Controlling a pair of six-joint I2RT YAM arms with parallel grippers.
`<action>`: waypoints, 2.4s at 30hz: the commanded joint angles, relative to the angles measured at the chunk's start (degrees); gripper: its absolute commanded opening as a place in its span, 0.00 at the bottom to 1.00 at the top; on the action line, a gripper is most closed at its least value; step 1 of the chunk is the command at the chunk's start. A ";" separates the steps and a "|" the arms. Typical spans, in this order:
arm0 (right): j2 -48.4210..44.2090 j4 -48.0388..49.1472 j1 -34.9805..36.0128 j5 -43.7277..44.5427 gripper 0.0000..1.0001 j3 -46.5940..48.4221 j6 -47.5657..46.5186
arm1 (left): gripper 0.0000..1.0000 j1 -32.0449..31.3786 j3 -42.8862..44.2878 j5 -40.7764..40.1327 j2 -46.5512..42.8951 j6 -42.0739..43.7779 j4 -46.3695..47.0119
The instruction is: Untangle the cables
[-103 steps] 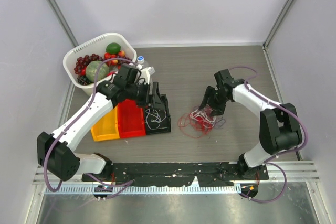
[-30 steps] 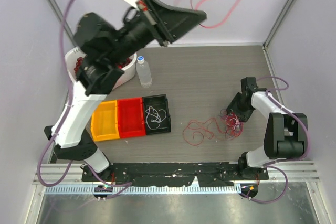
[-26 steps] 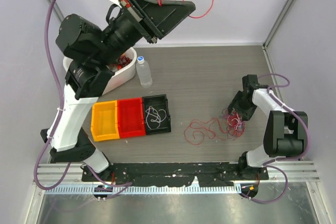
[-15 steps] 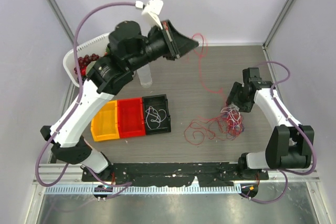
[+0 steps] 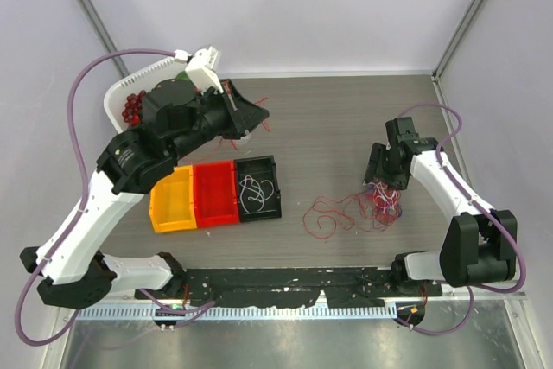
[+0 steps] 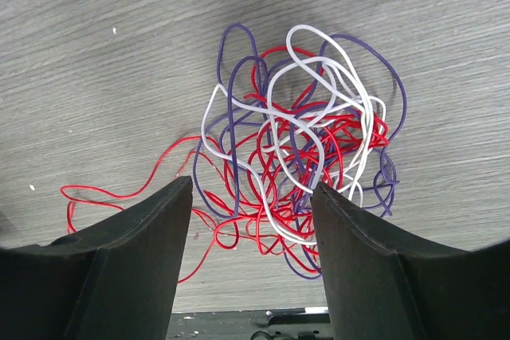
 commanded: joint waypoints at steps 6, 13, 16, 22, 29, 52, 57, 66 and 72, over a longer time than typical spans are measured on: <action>-2.02 2.03 0.92 0.24 0.67 -2.13 -1.22 | 0.00 1.23 -3.63 -12.28 -3.57 4.52 -4.92; -2.38 2.99 0.92 0.15 0.67 -2.84 -1.22 | 0.00 4.48 -6.53 -13.97 -5.15 4.00 -6.16; -2.29 3.00 0.92 0.15 0.67 -2.84 -1.13 | 0.00 4.57 -6.80 -14.23 -5.94 3.47 -6.08; -2.11 3.09 0.92 0.06 0.67 -2.93 -1.22 | 0.00 4.84 -7.85 -14.84 -7.26 3.38 -4.75; -2.64 3.09 0.92 -0.03 0.67 -3.02 -1.22 | 0.00 6.41 -15.05 -16.42 -9.63 3.47 -2.74; -2.29 3.35 0.92 -0.03 0.67 -3.37 -1.39 | 0.00 9.06 -17.01 -5.13 -13.59 8.03 3.23; -2.29 3.44 0.92 -0.03 0.67 -3.46 -1.40 | 0.00 9.06 -11.56 3.08 -11.66 9.88 6.14; -2.64 3.44 1.01 -0.03 0.67 -3.55 -1.39 | 0.00 9.06 -12.16 0.12 -14.03 11.82 5.10; -2.99 3.17 0.92 -0.03 0.67 -3.63 -1.31 | 0.00 9.14 -13.31 -3.17 -15.35 13.49 3.42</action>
